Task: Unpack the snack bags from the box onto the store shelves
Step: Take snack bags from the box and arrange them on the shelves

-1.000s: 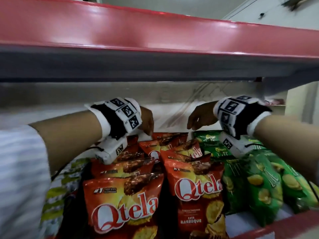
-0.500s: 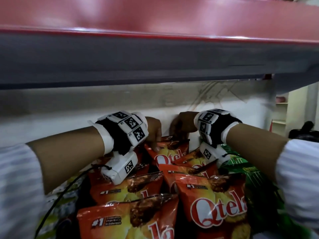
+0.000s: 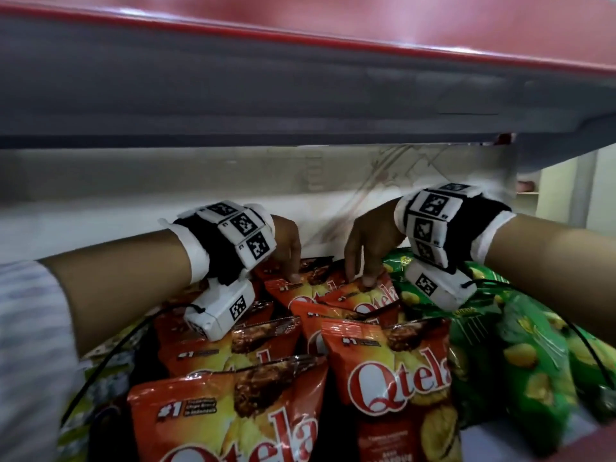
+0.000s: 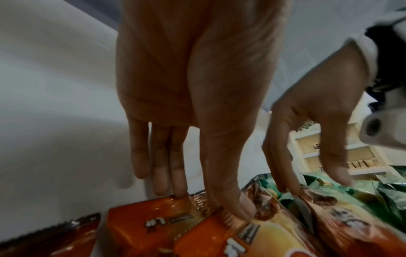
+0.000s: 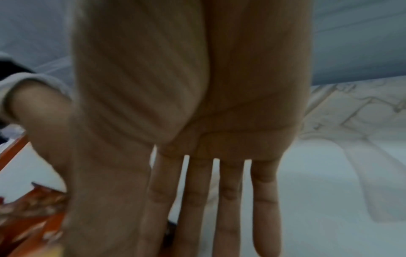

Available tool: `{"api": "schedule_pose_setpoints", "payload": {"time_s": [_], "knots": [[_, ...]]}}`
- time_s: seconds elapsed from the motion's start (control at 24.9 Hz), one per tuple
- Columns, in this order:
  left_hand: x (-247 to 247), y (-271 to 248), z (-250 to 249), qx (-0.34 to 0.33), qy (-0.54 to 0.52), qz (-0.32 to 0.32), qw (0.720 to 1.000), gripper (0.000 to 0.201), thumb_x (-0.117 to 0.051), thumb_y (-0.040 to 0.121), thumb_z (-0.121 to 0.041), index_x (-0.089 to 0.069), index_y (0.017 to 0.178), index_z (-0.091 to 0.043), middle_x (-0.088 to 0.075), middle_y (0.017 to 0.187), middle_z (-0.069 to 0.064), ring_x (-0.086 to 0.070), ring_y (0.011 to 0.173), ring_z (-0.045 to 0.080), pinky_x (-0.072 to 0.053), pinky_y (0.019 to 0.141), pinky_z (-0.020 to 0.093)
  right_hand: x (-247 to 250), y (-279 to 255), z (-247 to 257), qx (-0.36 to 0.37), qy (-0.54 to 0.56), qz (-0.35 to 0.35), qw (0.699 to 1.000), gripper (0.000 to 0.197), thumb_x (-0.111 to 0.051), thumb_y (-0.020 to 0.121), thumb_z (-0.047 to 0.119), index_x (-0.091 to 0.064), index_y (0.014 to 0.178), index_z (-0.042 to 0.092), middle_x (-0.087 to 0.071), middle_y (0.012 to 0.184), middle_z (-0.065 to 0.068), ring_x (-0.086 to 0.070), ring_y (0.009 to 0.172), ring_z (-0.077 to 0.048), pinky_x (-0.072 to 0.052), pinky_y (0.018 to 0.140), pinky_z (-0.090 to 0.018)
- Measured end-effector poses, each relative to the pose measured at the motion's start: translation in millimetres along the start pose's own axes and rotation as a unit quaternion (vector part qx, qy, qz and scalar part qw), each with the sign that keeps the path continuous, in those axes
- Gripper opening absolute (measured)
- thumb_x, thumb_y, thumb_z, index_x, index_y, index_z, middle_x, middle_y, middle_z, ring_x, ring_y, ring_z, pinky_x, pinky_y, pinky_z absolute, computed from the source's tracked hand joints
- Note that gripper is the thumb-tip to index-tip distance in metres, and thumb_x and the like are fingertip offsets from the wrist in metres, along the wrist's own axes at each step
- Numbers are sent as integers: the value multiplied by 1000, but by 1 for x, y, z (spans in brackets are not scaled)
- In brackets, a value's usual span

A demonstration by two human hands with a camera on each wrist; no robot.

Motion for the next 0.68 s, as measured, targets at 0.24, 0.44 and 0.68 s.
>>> {"api": "schedule_pose_setpoints", "payload": {"time_s": [0.24,0.44,0.68], "knots": [[0,-6,-9,-23,27,-28,999,18,-74,80,-14,-73,97,-10,-58,68,-13,-50,60,3,-34,42,3,-17,5,1,43,10,-37,998,38,-80,73,13,-68,109,18,-66,76,18,-53,48,18,-40,47,-2],[3,-10,-7,-9,26,-69,997,10,-72,81,-20,-73,91,-18,-61,76,-9,-55,73,7,-39,54,12,6,3,7,55,5,-115,992,20,-77,77,24,-68,95,28,-57,67,26,-51,64,11,-40,58,-12],[1,-8,-4,-5,30,-73,997,18,-62,85,-11,-72,98,-16,-69,104,2,-54,84,10,-40,58,19,10,0,15,70,43,-122,989,17,-76,77,30,-62,79,39,-60,63,29,-54,66,9,-40,54,-7]]}}
Point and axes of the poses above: each hand's wrist, its own y-axis towards the middle knuckle, its own x-axis out of the back of the hand, z = x × y, the point moved 9 cm from there along y, towards the middle knuckle
